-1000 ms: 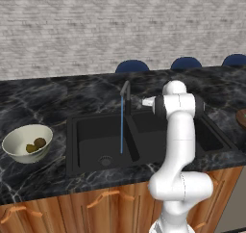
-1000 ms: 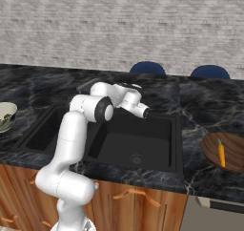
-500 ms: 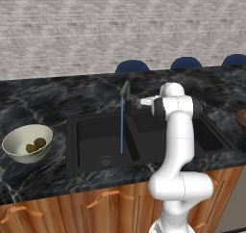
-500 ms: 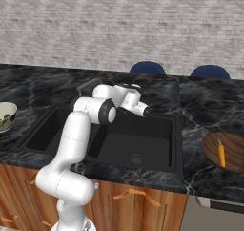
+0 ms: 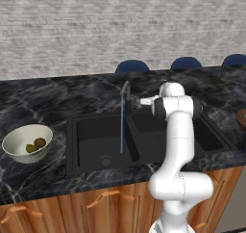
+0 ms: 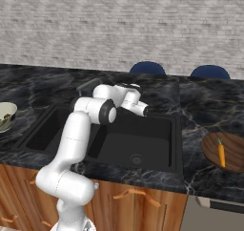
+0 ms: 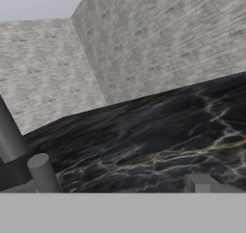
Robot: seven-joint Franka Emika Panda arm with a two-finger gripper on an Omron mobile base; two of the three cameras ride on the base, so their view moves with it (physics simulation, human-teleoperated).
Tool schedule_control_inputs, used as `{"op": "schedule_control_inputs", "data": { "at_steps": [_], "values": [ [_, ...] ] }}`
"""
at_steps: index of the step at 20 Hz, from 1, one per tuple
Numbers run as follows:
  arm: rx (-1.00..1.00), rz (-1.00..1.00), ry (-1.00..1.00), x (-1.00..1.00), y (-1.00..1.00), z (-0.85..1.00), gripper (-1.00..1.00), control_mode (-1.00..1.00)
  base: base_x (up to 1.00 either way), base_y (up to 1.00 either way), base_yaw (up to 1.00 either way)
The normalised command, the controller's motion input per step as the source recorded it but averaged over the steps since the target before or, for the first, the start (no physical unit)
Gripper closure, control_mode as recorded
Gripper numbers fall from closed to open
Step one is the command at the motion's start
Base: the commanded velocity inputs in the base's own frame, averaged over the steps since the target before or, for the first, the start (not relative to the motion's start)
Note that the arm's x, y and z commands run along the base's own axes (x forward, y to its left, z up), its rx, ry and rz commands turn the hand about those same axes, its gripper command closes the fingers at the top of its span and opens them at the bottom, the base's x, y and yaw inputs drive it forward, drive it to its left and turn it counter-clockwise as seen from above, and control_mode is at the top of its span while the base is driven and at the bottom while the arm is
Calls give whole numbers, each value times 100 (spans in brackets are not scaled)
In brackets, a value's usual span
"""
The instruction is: Pick the kiwis from the sink and place them in one bowl. Place the carrot in the other bowl. Then turn off the sink faucet.
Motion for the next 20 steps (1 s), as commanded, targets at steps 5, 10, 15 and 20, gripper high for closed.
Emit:
{"op": "schedule_control_inputs", "data": {
  "at_steps": [5, 10, 15, 20],
  "values": [
    [0, 0, 0, 0, 0, 0, -100, -100, 0, 0, 0],
    [0, 0, 0, 0, 0, 0, -100, -100, 0, 0, 0],
    [0, 0, 0, 0, 0, 0, 100, -100, 0, 0, 0],
    [0, 0, 0, 0, 0, 0, 100, -100, 0, 0, 0]
  ]
}}
